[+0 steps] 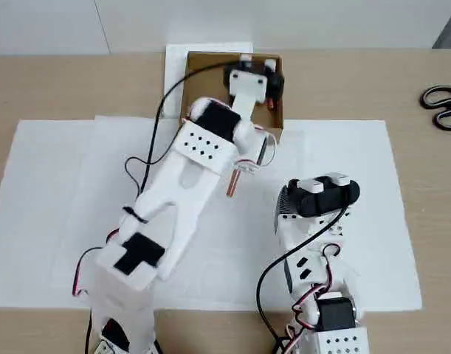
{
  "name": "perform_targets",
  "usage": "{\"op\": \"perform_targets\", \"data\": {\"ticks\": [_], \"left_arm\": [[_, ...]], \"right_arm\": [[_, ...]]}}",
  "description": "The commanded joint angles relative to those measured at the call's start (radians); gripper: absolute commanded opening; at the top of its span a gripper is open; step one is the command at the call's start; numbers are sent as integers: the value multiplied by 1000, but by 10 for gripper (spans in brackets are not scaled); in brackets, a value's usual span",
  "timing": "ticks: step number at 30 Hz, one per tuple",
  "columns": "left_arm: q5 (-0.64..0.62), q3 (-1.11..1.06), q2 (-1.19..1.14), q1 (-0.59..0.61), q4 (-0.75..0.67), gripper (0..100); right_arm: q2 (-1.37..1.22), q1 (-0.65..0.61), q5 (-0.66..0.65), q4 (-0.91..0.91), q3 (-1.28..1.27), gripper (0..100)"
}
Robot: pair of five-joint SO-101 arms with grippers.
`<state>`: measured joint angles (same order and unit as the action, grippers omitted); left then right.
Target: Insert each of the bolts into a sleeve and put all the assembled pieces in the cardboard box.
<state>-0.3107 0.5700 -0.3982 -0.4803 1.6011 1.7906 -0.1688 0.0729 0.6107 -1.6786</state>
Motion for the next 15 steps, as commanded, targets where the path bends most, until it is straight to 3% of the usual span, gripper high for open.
{"op": "perform_targets", "data": {"ticks": [1, 4, 10, 15], "left_arm": [[2, 67, 149, 5, -12, 7], [2, 88, 233, 6, -43, 7], [0, 87, 391, 3, -249, 6], [-17, 36, 489, -2, -239, 6]], "right_arm": [[21, 2, -6, -25, 2, 3], [21, 2, -5, -44, 25, 3], [21, -12, -9, -305, -5, 4], [21, -77, -43, -403, -5, 4]]}}
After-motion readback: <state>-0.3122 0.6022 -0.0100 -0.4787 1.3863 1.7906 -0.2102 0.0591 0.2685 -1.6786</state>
